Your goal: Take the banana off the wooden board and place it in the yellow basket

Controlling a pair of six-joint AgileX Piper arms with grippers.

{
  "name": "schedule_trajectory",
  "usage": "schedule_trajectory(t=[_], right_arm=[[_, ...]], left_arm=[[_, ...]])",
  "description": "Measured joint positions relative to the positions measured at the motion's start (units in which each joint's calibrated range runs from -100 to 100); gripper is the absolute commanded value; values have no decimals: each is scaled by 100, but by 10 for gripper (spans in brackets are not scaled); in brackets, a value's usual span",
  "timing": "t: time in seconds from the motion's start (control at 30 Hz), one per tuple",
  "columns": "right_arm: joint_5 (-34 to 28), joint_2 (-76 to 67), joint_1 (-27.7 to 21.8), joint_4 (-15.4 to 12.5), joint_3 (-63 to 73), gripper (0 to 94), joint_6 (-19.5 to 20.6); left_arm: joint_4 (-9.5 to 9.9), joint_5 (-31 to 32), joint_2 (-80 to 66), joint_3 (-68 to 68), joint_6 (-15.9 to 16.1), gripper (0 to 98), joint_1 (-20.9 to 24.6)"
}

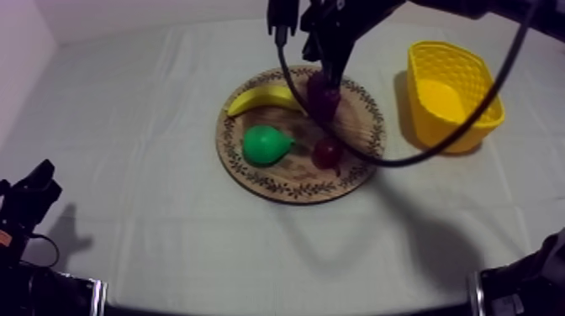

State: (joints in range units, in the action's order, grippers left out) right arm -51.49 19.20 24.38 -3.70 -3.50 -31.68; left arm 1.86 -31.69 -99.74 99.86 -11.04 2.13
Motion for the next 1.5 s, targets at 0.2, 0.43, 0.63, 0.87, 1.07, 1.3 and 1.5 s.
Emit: schedule_trajectory(t=[0.2, 0.43, 0.63, 0.87, 1.07, 1.3, 1.5], right_arm=[[-480, 438, -146, -43, 949, 19, 19], [-745, 694, -60, 44, 1514, 25, 74], [-807, 896, 71, 171, 1658, 34, 168], [-824, 1119, 151, 282, 1738, 52, 222], [-831, 1203, 182, 282, 1941, 97, 263], [-958, 1330, 196, 370, 2280, 373, 456], [-1088, 1162, -4, -121, 2170, 559, 143]], left_arm=[[0, 0, 0, 0, 0, 1, 0], [0, 0, 0, 0, 0, 1, 0], [0, 0, 0, 0, 0, 1, 0], [0, 0, 0, 0, 0, 1, 0], [0, 0, 0, 0, 0, 1, 0], [0, 0, 0, 0, 0, 1, 0], [0, 0, 0, 0, 0, 1, 0]])
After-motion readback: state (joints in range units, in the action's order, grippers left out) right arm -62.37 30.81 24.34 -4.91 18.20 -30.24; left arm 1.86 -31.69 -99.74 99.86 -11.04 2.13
